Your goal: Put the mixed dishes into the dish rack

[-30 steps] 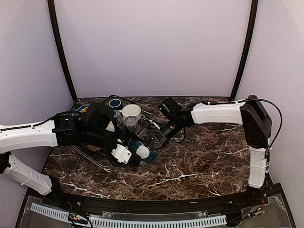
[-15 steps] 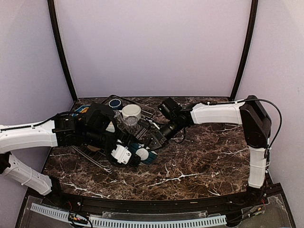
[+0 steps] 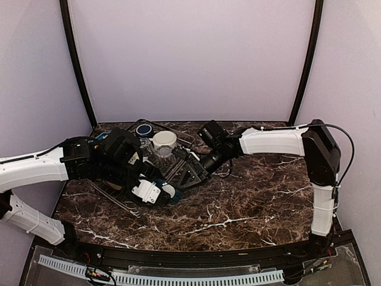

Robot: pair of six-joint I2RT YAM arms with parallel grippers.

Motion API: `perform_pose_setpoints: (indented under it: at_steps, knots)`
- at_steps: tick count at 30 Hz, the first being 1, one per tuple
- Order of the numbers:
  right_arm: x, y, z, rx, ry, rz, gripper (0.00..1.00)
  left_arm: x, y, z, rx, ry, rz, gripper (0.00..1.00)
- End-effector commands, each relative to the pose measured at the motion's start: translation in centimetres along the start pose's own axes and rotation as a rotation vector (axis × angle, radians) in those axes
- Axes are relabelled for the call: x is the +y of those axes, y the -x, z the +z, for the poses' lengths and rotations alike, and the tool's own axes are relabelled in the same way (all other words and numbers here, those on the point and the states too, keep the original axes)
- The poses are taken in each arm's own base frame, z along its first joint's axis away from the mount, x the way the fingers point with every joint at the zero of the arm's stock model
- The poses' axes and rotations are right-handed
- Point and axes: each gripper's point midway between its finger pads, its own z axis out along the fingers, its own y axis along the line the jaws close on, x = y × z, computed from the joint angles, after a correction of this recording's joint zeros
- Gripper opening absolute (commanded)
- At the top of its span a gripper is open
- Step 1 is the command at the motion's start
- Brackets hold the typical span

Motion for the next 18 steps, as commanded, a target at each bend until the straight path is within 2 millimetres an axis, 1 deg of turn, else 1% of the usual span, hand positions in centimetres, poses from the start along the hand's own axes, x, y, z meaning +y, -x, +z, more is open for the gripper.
perform_pose_setpoints:
  at_steps: [1,4,6,8,11,15,18]
  knots:
    - [1.5,1.6,-1.6,-0.055,-0.033,-0.063,0.47,2.2,-1.3,-4.2,0.032,0.093,-0.120,0.42]
    - [1.3,1.6,-2.0,-0.065,-0.038,-0.060,0.46,2.4,-2.3,-5.5,0.051,0.114,-0.168,0.43]
    - [1.0,1.5,-2.2,-0.070,-0.041,-0.056,0.46,2.1,-3.3,-6.2,0.076,0.110,-0.205,0.44]
    - [0.9,1.4,-2.3,-0.074,-0.041,-0.055,0.45,1.2,-4.5,-6.7,0.120,0.075,-0.244,0.46]
    - [0.7,1.2,-2.3,-0.078,-0.036,-0.055,0.45,0.7,-6.1,-7.4,0.170,0.063,-0.290,0.46]
    - [0.5,0.9,-2.5,-0.089,-0.029,-0.066,0.44,-0.5,-7.8,-8.2,0.239,0.025,-0.334,0.46]
    - [0.4,0.7,-2.9,-0.104,-0.022,-0.080,0.44,-2.0,-8.6,-8.6,0.281,-0.041,-0.374,0.46]
